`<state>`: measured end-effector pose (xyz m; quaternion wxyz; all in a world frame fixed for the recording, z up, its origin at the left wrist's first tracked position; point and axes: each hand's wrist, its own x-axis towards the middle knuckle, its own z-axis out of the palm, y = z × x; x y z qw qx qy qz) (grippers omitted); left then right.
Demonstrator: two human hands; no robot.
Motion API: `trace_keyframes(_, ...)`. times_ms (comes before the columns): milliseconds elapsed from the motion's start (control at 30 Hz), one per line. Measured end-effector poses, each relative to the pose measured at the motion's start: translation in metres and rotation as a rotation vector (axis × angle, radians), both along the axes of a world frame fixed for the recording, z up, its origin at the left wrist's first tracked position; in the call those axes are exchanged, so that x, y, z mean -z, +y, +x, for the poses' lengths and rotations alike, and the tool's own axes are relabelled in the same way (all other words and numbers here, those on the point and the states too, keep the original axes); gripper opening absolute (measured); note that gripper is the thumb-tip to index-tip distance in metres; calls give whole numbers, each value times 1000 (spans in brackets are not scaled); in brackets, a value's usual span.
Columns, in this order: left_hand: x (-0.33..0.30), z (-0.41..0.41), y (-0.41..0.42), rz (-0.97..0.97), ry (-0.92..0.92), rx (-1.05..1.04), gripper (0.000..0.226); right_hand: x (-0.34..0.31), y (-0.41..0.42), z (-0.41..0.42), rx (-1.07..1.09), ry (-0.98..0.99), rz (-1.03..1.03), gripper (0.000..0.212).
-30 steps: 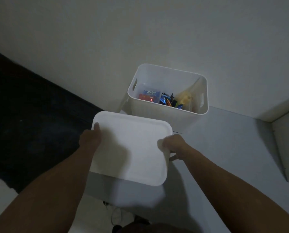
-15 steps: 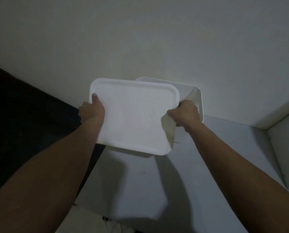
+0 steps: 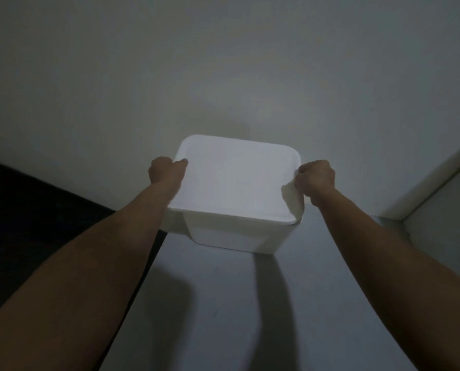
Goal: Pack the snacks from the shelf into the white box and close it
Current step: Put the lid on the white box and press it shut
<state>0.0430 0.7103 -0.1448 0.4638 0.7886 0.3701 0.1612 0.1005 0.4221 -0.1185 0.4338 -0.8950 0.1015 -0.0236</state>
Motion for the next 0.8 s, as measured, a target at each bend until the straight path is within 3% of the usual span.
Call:
trace_keyframes(100, 6, 11, -2, 11, 21, 61, 34, 8, -6, 9, 46, 20, 24, 23)
trace_keyframes(233, 17, 19, -6, 56, 55, 94, 6, 22, -10, 19, 59, 28, 15, 25)
trace_keyframes(333, 23, 22, -8, 84, 44, 88, 22, 34, -13, 22, 53, 17, -2, 27)
trace_keyframes(433, 24, 21, -12, 130, 51, 140, 8, 43, -15, 26, 52, 21, 14, 26)
trace_keyframes(533, 29, 22, -11, 126, 40, 130, 32, 50, -15, 28, 58, 15, 46, 28)
trace_keyframes(633, 33, 25, -10, 143, 47, 118, 18, 55, -15, 29, 61, 13, 50, 25)
trace_keyframes(733, 34, 24, -10, 142, 67, 113, 37, 60, -15, 30, 59, 18, 54, 27)
trace_keyframes(800, 35, 24, -10, 132, 53, 122, 25, 63, -16, 32, 49, 16, 48, 29)
